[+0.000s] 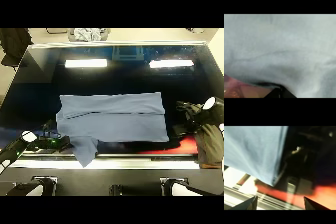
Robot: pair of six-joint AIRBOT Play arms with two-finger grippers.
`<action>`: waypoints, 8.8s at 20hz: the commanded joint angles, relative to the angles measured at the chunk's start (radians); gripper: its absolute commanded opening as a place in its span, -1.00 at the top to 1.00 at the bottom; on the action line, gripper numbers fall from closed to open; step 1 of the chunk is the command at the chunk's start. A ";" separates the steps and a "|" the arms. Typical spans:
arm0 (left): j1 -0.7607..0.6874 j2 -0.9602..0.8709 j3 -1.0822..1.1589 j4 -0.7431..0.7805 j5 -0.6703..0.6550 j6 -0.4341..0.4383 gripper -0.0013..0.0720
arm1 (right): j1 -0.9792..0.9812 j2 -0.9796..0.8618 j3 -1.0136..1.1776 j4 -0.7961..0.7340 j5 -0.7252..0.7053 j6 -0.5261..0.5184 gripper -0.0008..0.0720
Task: Fold the shirts.
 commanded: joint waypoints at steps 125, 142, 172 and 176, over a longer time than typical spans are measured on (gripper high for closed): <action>0.107 -0.048 0.966 -0.158 -0.064 0.237 0.87 | 0.388 -0.378 0.262 0.656 -0.309 0.130 -0.86; 0.107 -0.054 0.959 -0.159 -0.071 0.253 0.87 | -0.015 -0.158 0.537 0.647 -0.161 0.062 0.87; 0.107 -0.056 0.959 -0.160 -0.080 0.253 0.87 | -0.821 0.160 0.355 -0.043 0.316 0.176 0.87; 0.107 -0.056 0.959 -0.159 -0.080 0.253 0.87 | -0.821 0.221 0.134 -0.129 0.158 0.175 0.85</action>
